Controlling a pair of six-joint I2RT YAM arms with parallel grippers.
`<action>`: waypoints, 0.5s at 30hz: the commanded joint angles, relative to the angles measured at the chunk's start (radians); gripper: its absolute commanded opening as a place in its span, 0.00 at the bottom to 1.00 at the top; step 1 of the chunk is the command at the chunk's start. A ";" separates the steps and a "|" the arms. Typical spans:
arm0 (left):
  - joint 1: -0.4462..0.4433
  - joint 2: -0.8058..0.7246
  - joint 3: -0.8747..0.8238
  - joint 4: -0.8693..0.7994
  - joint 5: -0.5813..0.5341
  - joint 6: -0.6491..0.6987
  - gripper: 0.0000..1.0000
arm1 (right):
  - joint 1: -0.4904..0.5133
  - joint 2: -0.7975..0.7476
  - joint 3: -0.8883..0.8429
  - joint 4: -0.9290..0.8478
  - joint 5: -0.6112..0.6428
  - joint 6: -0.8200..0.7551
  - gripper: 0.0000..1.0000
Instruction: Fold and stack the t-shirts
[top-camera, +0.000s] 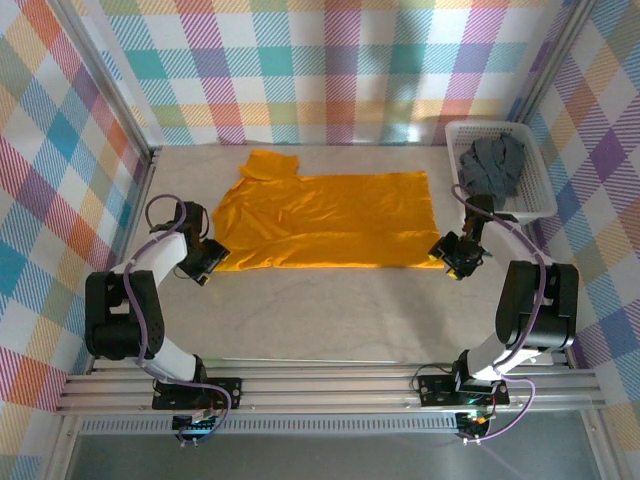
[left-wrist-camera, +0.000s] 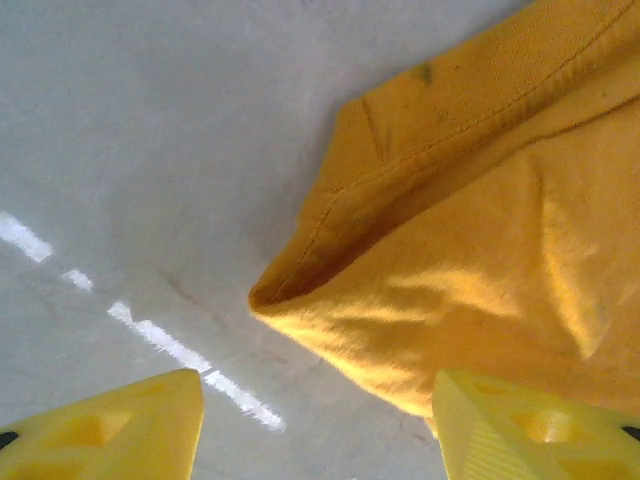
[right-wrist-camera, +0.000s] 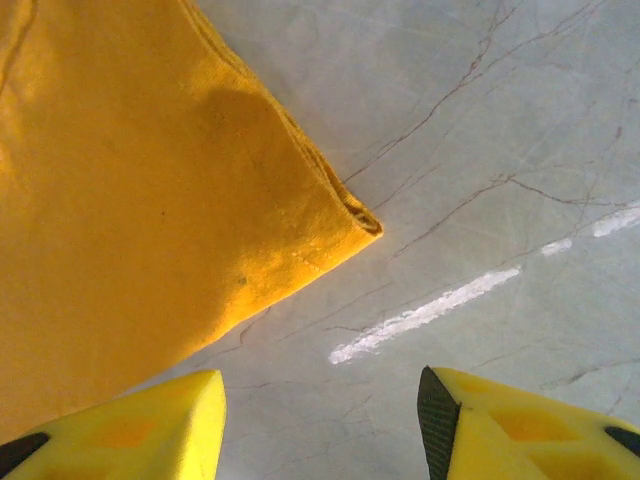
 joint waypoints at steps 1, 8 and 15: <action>0.011 0.053 -0.018 0.072 0.021 -0.031 0.58 | -0.020 0.019 -0.010 0.057 -0.054 0.012 0.54; 0.014 0.084 -0.023 0.185 -0.033 -0.046 0.24 | -0.022 0.081 -0.010 0.083 -0.048 0.030 0.49; 0.018 0.073 -0.021 0.190 -0.055 -0.037 0.00 | -0.023 0.128 0.001 0.113 -0.042 0.073 0.38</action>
